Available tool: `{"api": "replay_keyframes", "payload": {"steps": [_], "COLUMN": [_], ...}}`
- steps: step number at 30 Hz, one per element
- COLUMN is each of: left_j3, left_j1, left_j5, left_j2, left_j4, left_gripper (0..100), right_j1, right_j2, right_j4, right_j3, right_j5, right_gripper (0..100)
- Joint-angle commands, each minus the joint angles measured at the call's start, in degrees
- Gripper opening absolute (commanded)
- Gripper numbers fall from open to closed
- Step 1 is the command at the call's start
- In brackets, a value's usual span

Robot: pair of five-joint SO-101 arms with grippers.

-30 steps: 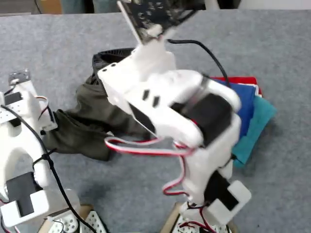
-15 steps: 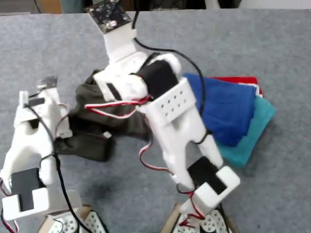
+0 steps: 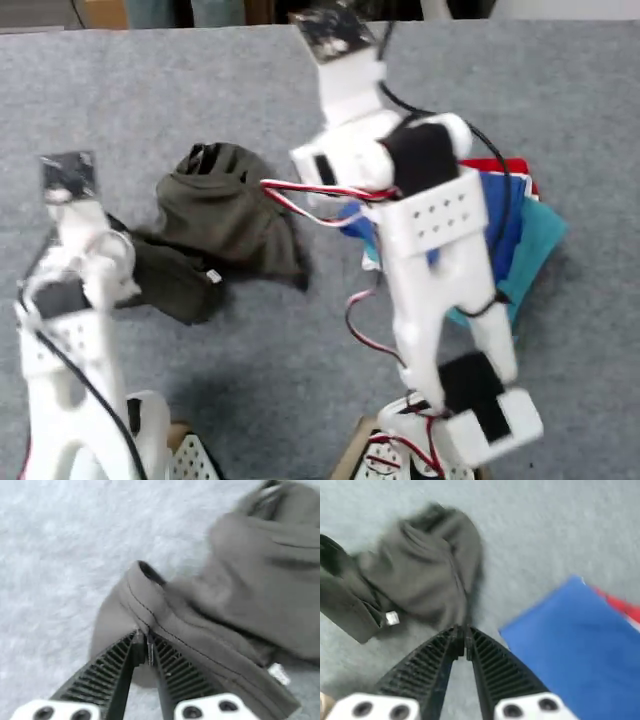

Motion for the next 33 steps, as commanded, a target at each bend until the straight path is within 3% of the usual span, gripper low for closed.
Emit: {"api": "replay_keyframes", "payload": {"steps": [1, 7, 13, 17, 27, 33], "left_j3": [8.9, 22.5, 26.9, 28.9, 31.3, 33.1], "left_j1": [5.8, 11.3, 20.3, 24.6, 24.1, 15.9], "left_j5": [-0.1, -0.1, -0.4, -0.5, -0.4, 5.1], "left_j2": [-8.0, -11.4, -11.6, -11.6, -11.7, -16.3], "left_j4": [-5.9, -17.0, -17.6, -17.5, -17.2, -17.2], "left_gripper": [3, 3, 3, 3, 3, 3], "right_j1": [2.3, 3.7, 9.8, 15.1, 18.5, 18.6], "right_j2": [-8.8, -25.5, -41.9, -49.3, -64.9, -79.3], "right_j4": [-0.4, -10.0, -26.5, -34.2, -35.9, -36.6], "right_j3": [11.6, 41.3, 73.5, 85.9, 101.1, 114.8], "right_j5": [0.5, 0.6, 3.3, 5.3, 5.7, 5.6], "right_gripper": [1.5, 1.5, 1.5, 1.5, 1.5, 1.5]}}
